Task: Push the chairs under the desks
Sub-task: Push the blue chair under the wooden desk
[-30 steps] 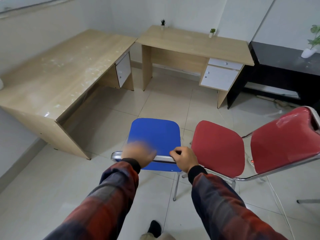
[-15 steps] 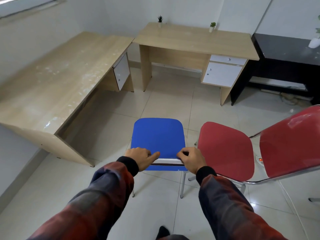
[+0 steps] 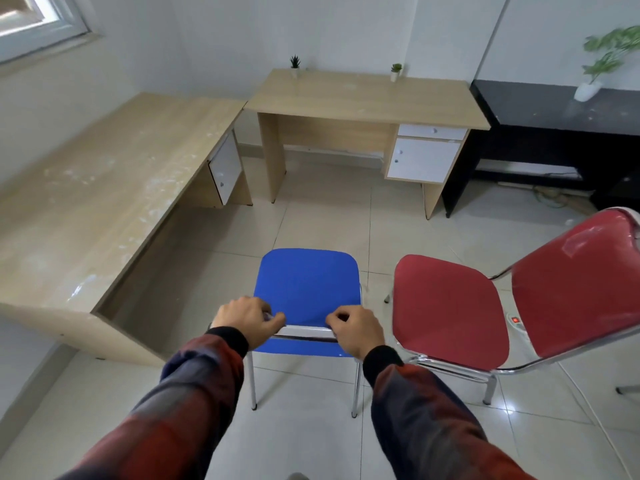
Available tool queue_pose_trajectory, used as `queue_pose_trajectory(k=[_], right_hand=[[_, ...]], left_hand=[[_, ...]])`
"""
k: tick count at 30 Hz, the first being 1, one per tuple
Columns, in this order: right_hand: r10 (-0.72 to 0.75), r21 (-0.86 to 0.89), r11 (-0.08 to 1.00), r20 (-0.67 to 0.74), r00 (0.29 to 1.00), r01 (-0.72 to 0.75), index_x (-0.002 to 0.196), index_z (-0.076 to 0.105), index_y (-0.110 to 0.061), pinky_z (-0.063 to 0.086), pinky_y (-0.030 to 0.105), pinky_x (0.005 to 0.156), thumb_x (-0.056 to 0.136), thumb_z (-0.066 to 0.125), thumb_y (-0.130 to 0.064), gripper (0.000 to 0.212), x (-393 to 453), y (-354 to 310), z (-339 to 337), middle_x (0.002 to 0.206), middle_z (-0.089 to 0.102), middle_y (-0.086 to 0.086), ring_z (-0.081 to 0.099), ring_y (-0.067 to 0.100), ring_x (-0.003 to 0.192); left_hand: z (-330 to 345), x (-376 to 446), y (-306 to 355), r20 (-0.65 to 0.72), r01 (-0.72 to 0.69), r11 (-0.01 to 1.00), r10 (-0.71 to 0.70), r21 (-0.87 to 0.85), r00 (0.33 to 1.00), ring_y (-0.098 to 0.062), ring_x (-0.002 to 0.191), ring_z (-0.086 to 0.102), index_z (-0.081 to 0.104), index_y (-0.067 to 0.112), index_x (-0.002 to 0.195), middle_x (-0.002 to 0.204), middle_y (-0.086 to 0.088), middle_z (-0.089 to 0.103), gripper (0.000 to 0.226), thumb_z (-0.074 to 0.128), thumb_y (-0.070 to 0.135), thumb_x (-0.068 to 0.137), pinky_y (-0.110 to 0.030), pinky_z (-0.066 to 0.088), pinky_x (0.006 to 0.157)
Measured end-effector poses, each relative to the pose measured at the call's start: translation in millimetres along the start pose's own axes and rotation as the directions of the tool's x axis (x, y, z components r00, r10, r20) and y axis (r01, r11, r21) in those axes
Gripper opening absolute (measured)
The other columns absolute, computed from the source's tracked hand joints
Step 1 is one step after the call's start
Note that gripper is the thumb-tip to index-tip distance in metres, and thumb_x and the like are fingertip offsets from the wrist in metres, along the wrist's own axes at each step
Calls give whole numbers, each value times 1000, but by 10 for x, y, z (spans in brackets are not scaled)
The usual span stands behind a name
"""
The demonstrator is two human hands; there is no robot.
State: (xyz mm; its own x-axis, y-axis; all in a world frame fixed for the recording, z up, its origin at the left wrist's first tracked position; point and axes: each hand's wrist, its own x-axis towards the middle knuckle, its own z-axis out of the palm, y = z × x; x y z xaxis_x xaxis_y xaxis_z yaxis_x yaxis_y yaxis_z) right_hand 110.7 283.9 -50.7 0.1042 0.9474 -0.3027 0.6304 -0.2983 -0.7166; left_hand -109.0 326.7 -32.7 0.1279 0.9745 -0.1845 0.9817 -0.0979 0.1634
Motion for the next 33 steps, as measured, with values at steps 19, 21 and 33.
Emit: queue_pose_trajectory(k=[19,21,33], right_hand=[[18,-38,999,-16,1000,-18,71,67,-11,39,26,56,93,58,-31,31,672,-235,48,68,66,6,49,14,60],[15,-50,999,-24,1000,-16,76,71,-10,39,25,55,94,58,-32,31,705,-261,109,74,70,6,51,14,62],[-68,26,997,-8,998,68,67,64,-12,40,26,55,91,59,-29,30,1066,-445,136,63,62,1,49,12,58]], left_hand=[[-106,623,-174,-29,68,995,-71,-75,997,-18,64,59,65,20,66,61,7,59,38,51,54,74,-26,50,60],[-111,641,-237,-30,75,994,-78,-75,997,-18,62,58,63,20,64,60,6,59,37,51,54,74,-26,49,59],[-234,1034,-362,-25,118,991,-120,-61,993,-20,67,60,63,23,63,63,7,62,35,50,53,74,-28,52,64]])
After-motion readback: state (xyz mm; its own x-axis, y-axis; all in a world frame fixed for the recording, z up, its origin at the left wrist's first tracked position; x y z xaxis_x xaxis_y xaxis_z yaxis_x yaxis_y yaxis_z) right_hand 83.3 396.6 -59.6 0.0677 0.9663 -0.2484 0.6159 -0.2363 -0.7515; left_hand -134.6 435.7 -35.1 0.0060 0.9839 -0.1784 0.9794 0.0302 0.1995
